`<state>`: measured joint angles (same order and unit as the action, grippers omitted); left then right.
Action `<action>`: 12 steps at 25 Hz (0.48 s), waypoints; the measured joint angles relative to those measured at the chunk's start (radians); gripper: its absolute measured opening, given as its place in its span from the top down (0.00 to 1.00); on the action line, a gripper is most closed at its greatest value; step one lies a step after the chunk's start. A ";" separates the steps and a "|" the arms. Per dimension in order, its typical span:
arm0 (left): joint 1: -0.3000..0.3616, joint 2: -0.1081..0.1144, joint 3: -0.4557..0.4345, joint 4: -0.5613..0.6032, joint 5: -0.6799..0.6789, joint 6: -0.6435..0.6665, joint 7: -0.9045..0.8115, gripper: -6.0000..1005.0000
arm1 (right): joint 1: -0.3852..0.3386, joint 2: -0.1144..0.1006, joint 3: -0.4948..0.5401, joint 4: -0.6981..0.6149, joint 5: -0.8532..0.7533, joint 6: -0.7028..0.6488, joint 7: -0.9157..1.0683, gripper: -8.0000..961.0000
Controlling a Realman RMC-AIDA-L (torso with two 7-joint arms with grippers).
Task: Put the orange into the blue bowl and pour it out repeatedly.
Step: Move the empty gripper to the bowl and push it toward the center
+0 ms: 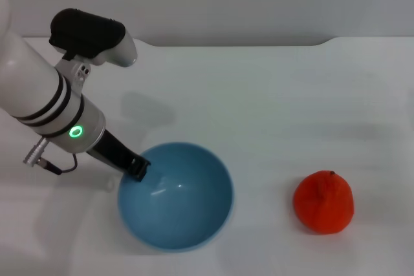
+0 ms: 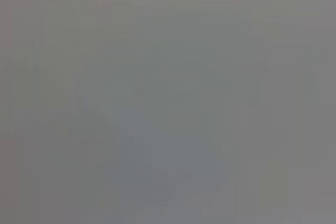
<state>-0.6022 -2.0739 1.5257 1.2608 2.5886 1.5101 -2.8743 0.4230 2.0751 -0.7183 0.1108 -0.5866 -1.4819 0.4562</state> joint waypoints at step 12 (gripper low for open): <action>-0.007 0.006 -0.064 0.017 -0.040 -0.050 -0.001 0.99 | -0.012 -0.024 -0.001 -0.700 -0.898 0.229 1.291 0.38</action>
<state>-0.6091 -2.0676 1.4619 1.2782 2.5490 1.4598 -2.8753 0.4110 2.0507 -0.7196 -0.5897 -1.4850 -1.2525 1.7470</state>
